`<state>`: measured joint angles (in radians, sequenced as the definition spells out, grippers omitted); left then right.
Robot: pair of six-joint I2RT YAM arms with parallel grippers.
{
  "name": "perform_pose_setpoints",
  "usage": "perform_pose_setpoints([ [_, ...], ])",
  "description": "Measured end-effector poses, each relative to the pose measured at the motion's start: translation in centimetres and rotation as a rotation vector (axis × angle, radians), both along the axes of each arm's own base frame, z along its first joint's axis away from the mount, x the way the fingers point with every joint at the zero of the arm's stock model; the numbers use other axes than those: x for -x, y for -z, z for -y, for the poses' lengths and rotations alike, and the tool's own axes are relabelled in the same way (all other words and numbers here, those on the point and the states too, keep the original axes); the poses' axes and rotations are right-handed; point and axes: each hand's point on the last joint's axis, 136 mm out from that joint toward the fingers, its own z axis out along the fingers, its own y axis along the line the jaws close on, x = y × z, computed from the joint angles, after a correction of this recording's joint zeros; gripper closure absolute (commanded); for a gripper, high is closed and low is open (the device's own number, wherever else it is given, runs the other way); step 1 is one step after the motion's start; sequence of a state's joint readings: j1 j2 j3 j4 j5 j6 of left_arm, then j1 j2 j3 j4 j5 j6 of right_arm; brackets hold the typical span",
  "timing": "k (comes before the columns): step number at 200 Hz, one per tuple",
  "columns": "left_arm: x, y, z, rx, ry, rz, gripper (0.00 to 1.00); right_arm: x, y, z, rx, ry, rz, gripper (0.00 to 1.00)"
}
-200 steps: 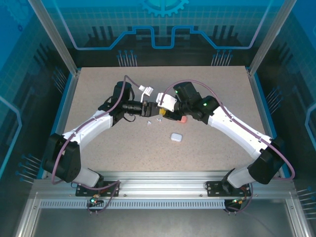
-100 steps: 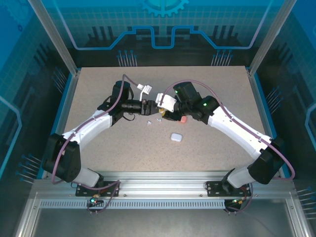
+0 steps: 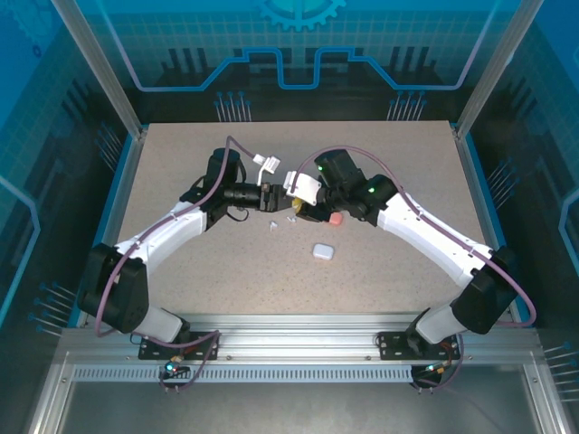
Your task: Insert the wireless bluetooth earbuds into the charging case
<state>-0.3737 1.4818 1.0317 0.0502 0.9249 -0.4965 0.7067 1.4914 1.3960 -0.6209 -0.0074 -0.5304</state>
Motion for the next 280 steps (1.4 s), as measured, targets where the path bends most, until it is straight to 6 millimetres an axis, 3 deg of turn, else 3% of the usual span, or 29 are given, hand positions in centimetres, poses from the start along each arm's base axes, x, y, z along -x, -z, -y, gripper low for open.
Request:
perform_pose_setpoints([
  [132,0.19,0.75,0.06,-0.015,0.012,-0.01,0.79,0.2,0.2,0.22,-0.001,0.022,-0.029,0.56],
  [150,0.14,0.69,0.07,-0.014,0.012,-0.006,0.79,0.18,0.16,0.22,-0.002,0.023,-0.029,0.56],
  [163,0.11,0.62,0.07,-0.013,0.01,-0.002,0.69,0.18,0.15,0.21,-0.002,0.023,-0.028,0.57],
  [181,0.03,0.6,0.07,-0.014,0.007,0.004,0.66,0.14,-0.01,0.17,-0.004,0.022,-0.026,0.57],
  [280,-0.15,0.38,0.0,-0.015,-0.004,0.018,0.66,-0.01,-0.15,-0.01,-0.006,0.023,-0.028,0.57],
])
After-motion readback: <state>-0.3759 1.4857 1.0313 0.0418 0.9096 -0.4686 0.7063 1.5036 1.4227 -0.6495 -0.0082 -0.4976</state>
